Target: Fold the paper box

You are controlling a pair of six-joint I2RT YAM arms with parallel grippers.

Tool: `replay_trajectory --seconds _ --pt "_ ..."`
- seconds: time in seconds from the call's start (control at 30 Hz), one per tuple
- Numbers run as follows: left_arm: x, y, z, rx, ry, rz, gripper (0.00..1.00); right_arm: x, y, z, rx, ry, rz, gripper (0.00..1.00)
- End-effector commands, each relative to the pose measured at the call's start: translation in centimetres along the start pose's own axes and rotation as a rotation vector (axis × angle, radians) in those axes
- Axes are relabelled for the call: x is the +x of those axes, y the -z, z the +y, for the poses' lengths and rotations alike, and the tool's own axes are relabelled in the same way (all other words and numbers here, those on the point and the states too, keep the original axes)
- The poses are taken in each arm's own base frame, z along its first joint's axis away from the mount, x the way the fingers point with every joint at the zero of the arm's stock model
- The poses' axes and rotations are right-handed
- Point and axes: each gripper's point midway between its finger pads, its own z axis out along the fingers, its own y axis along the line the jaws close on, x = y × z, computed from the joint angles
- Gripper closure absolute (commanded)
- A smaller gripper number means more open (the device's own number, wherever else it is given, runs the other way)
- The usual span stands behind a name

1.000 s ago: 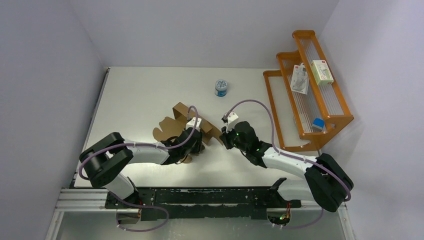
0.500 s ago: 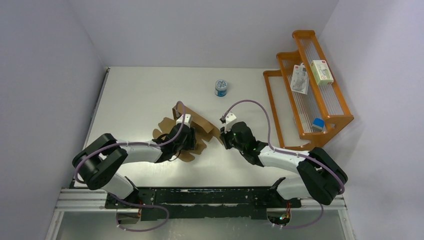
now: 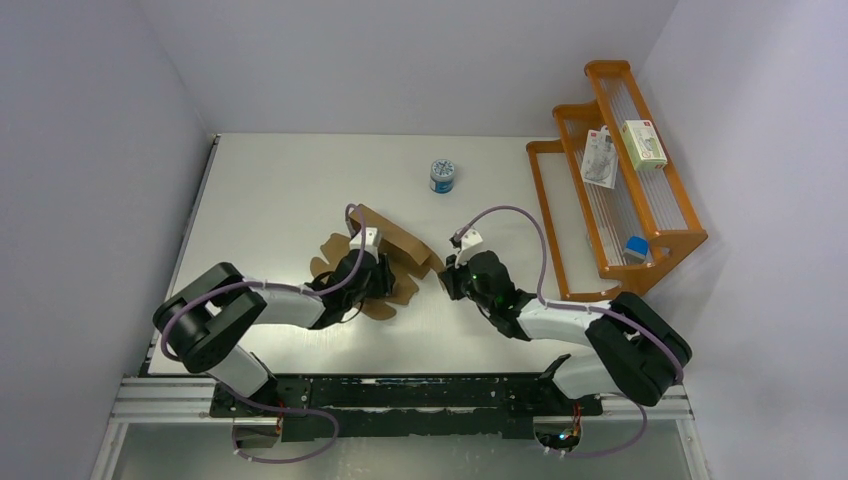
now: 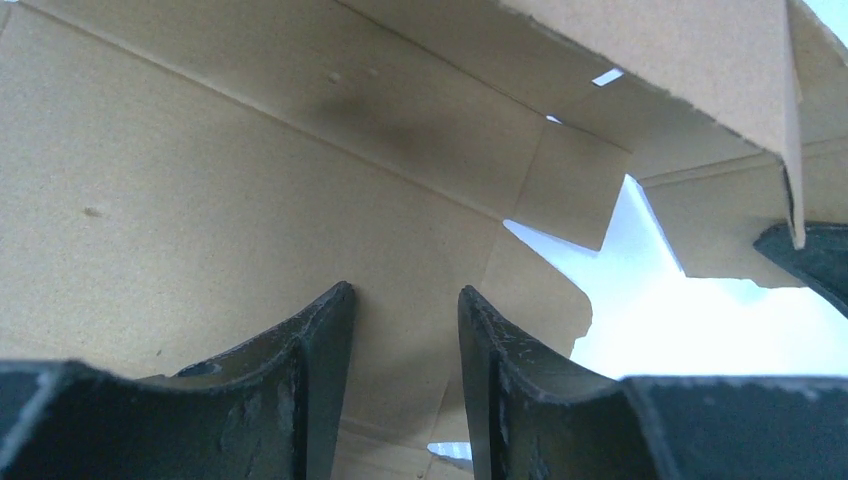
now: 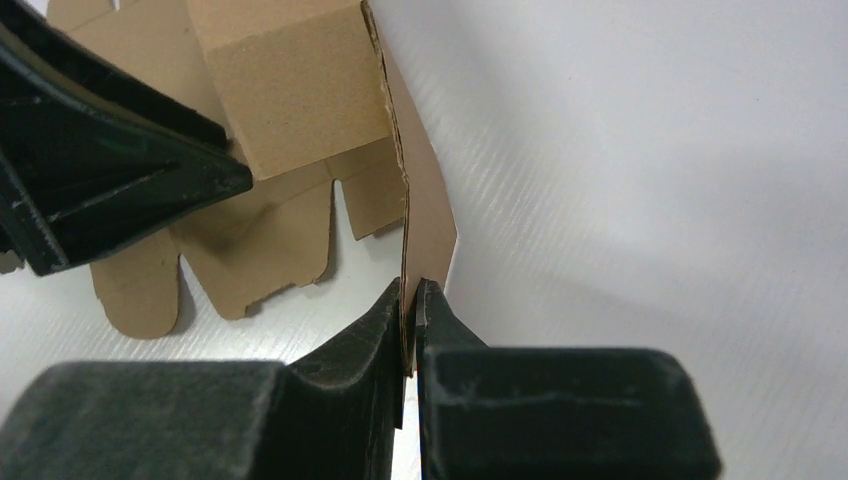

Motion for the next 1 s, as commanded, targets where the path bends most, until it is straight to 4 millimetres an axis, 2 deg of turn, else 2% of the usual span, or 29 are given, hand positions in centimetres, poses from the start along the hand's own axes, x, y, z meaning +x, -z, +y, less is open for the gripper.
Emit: replay_trajectory --seconds 0.0,0.1,0.23,0.33,0.4,0.6,0.63,0.73,0.97 --pt "5.5 1.4 -0.6 0.071 0.027 0.172 0.52 -1.4 -0.5 1.3 -0.041 -0.051 -0.062 0.92" --pt "5.3 1.6 -0.8 0.082 0.009 0.155 0.47 -1.4 -0.6 0.1 0.025 -0.044 -0.063 0.92" --pt "2.9 2.4 -2.2 0.072 -0.107 0.041 0.37 -1.4 -0.4 -0.1 0.031 -0.023 -0.063 0.93" --pt "0.8 3.1 -4.0 0.059 -0.189 -0.057 0.31 -1.0 -0.5 0.1 0.014 -0.001 -0.047 0.94" --pt "0.3 3.2 -4.8 0.059 -0.227 -0.099 0.27 -0.8 -0.5 0.1 0.015 0.003 -0.039 0.94" --pt "0.7 2.7 -4.9 -0.019 -0.312 -0.153 0.2 -0.8 -0.5 0.4 -0.003 0.015 -0.035 0.95" --pt "0.7 2.7 -4.8 -0.036 -0.319 -0.165 0.15 -0.7 -0.6 0.4 -0.005 0.018 -0.033 0.95" --pt "0.5 2.7 -4.7 -0.076 -0.341 -0.217 0.1 -0.3 -0.7 0.5 -0.015 0.019 -0.021 0.95" --pt "-0.7 2.1 -4.7 -0.112 -0.352 -0.324 0.06 0.2 -0.9 1.0 -0.046 0.032 -0.001 0.97"
